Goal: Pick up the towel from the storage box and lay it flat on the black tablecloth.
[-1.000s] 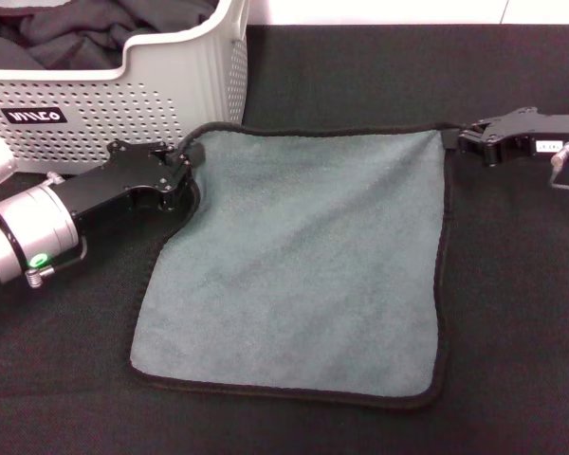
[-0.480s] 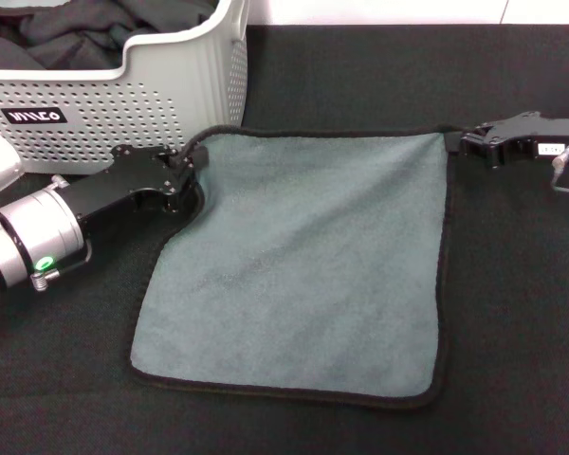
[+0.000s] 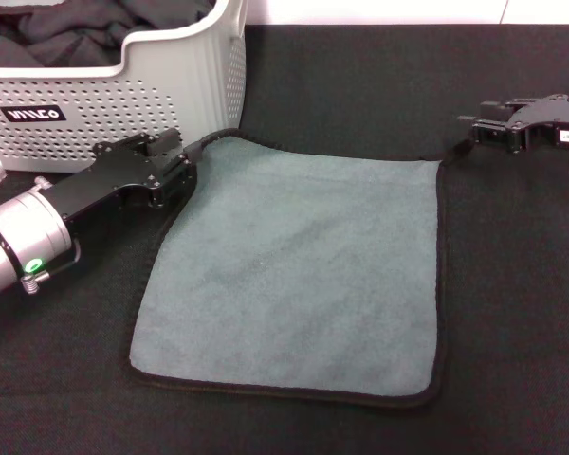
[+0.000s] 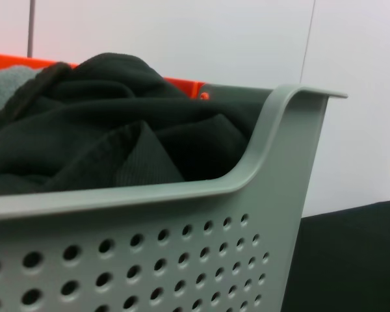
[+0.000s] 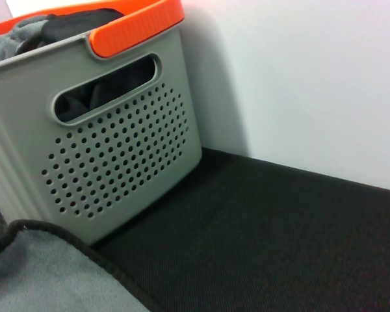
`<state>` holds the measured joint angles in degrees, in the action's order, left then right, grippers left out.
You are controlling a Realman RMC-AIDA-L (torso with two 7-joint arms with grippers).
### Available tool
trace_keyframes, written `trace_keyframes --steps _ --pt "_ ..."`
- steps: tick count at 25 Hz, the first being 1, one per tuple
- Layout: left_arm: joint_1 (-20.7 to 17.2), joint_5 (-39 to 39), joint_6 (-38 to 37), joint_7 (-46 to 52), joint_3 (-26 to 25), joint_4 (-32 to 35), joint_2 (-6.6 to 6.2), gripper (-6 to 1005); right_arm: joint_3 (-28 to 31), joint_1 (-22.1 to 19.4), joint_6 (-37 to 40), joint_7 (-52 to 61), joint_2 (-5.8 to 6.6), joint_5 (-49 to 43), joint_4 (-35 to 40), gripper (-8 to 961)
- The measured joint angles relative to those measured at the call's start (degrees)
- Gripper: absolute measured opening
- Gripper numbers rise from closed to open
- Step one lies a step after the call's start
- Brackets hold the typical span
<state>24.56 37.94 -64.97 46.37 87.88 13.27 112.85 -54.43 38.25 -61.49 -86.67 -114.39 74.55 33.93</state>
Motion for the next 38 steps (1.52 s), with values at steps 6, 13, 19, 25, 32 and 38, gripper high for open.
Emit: trace_keyframes --steps 6,13,19,25,32,38 --pt "-1.4 0.0 -2.5 0.2 0.0 1.4 -0.21 456 0.0 -0.2 0.0 -0.1 -0.15 0.0 0.2 527" --pt "-3.3 2.1 -14.5 -0.2 0.3 1.8 -1.65 593 0.0 -1.7 -4.7 -3.2 -0.86 0.8 2.2 701" --pt "-3.2 13.1 -29.7 -0.4 0.2 4.8 -2.01 594 -0.4 -4.2 -26.5 -15.2 -1.43 3.7 6.0 874" --pt "-2.4 17.0 -37.6 0.4 -0.1 9.1 -2.54 594 -5.0 -5.1 -37.5 -16.4 -1.59 8.2 6.9 877" --pt "-1.4 18.0 -39.7 2.4 -0.2 9.6 -5.33 594 -20.5 -10.3 -37.2 -16.4 -1.74 17.4 14.3 875" --pt "-0.8 18.3 -41.5 3.9 -0.2 9.7 -6.88 594 -25.6 -13.3 -34.6 -18.5 -1.79 20.6 18.1 874"
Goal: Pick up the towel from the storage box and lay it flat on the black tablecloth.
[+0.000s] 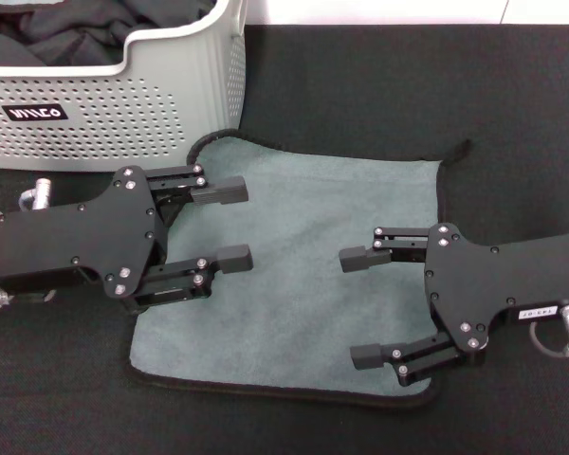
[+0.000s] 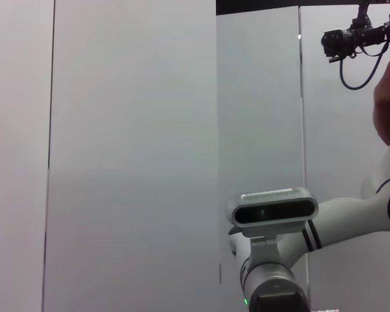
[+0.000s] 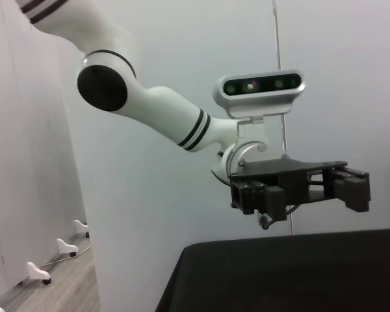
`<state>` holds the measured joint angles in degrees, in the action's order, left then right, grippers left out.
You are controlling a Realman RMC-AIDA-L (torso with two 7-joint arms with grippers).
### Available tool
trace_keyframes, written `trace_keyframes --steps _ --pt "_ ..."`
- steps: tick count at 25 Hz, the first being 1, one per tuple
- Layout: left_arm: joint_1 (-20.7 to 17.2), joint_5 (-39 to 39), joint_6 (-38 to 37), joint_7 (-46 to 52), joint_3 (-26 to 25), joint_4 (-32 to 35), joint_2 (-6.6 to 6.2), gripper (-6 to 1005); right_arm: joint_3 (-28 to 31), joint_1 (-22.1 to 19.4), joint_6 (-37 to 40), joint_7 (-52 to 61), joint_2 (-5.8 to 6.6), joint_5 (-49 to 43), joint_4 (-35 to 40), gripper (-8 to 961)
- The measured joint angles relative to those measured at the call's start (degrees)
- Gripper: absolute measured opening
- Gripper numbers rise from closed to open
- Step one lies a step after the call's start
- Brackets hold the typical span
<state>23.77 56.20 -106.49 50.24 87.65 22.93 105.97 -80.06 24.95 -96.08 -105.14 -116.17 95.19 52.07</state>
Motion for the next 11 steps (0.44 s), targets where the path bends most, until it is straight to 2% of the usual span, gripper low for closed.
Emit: trace_keyframes --steps 11 --pt "0.1 2.0 -1.5 0.9 0.0 0.0 -0.2 594 -0.2 -0.5 0.0 -2.7 0.01 2.9 -0.6 872"
